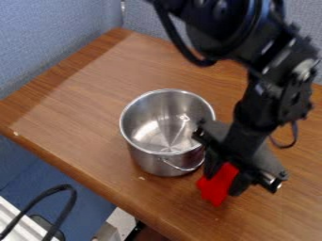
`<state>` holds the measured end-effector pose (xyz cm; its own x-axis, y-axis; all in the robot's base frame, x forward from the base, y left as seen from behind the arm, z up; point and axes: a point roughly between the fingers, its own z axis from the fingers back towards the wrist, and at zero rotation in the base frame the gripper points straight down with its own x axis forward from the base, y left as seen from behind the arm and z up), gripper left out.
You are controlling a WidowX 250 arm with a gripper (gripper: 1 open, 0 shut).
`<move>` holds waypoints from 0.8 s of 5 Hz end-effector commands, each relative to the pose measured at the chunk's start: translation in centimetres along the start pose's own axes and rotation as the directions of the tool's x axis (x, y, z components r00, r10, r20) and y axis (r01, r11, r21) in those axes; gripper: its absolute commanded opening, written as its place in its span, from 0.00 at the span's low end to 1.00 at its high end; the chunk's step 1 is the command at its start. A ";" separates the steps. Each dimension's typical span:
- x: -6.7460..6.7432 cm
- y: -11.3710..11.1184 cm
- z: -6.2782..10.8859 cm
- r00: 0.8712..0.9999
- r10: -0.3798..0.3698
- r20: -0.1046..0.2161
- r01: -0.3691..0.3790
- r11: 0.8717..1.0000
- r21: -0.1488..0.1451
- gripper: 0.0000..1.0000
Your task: Move the red object from the metal pot to the table
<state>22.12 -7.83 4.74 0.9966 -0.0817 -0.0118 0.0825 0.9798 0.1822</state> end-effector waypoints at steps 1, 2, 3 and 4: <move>0.1 0.4 0.6 0.999 0.045 0.012 -0.045 0.999 -0.003 0.00; -0.1 0.7 1.3 0.996 0.088 0.000 -0.088 0.996 0.006 0.00; -0.9 0.8 1.1 0.998 0.070 0.001 -0.070 0.997 0.014 0.00; -1.8 1.1 0.6 0.998 0.057 0.003 -0.057 0.998 0.025 0.00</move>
<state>19.97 -6.64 4.73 0.9988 -0.0227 -0.0429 0.0312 0.9771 0.2107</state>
